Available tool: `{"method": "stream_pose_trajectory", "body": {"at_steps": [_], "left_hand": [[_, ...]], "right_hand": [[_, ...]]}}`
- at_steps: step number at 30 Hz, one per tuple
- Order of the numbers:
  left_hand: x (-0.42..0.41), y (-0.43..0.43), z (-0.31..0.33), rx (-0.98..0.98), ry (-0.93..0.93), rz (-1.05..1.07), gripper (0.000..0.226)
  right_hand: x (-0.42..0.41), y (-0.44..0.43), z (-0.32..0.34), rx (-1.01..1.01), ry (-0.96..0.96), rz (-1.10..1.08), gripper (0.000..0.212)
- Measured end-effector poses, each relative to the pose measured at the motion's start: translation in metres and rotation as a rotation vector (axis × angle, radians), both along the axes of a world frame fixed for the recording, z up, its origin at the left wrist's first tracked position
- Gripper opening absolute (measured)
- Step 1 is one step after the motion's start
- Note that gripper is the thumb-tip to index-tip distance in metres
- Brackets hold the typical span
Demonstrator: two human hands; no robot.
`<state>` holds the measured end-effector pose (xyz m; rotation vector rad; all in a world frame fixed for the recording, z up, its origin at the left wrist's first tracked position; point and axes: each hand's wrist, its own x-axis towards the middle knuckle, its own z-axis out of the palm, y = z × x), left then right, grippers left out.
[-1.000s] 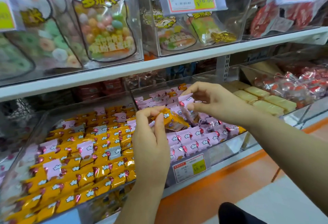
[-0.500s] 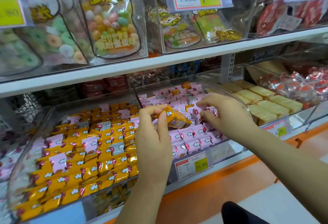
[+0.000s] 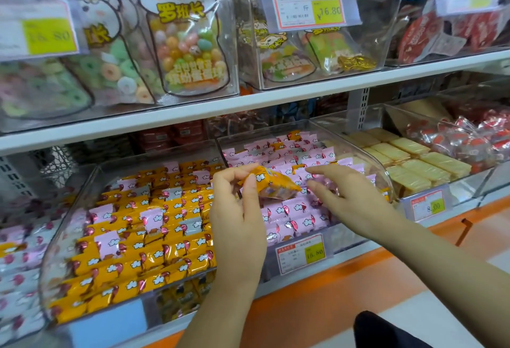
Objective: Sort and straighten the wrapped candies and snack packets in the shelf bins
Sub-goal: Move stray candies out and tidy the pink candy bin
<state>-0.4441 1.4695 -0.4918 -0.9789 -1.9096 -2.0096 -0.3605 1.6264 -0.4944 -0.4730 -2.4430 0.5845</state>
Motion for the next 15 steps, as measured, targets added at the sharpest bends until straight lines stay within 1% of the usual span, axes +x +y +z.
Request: {"method": "stream_pose_trajectory", "body": {"at_steps": [2, 4, 8, 10, 12, 15], "left_hand": [[-0.002, -0.007, 0.002, 0.035, -0.086, 0.011, 0.012], [-0.001, -0.015, 0.004, 0.058, -0.157, 0.010, 0.010], [-0.001, -0.030, 0.010, 0.117, -0.276, -0.005, 0.010], [-0.005, -0.038, 0.011, 0.113, -0.289, 0.004, 0.010], [-0.015, -0.046, 0.010, 0.037, -0.249, 0.048, 0.010], [-0.043, -0.065, 0.003, -0.179, -0.136, 0.133, 0.015]], "right_hand": [[0.001, -0.018, 0.007, -0.052, 0.038, 0.096, 0.044], [-0.001, -0.034, 0.015, -0.059, 0.017, 0.200, 0.048], [-0.007, -0.052, 0.029, -0.041, 0.024, 0.273, 0.035], [-0.009, -0.058, 0.032, -0.039, 0.042, 0.276, 0.032], [-0.012, -0.064, 0.034, -0.031, 0.061, 0.268, 0.026], [-0.019, -0.072, 0.034, -0.049, 0.103, 0.253, 0.022]]}}
